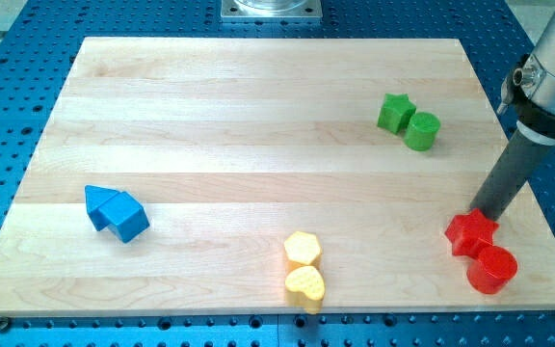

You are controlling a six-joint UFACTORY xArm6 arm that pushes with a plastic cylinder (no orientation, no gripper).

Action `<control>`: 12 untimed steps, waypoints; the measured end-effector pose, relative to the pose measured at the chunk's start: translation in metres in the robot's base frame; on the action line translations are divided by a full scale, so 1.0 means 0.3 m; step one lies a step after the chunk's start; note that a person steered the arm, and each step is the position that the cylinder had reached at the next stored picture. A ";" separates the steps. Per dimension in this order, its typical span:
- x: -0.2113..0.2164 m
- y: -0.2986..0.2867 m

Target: Slide the red circle to the bottom left of the red star

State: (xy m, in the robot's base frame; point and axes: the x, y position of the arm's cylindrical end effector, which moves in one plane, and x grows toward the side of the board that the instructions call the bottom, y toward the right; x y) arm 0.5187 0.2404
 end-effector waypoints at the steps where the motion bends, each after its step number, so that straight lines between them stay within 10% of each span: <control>1: 0.000 0.009; 4: -0.105 0.021; 7: 0.323 0.193; 9: 0.332 0.150; 12: 0.332 -0.347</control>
State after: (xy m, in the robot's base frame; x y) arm 0.6183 0.1363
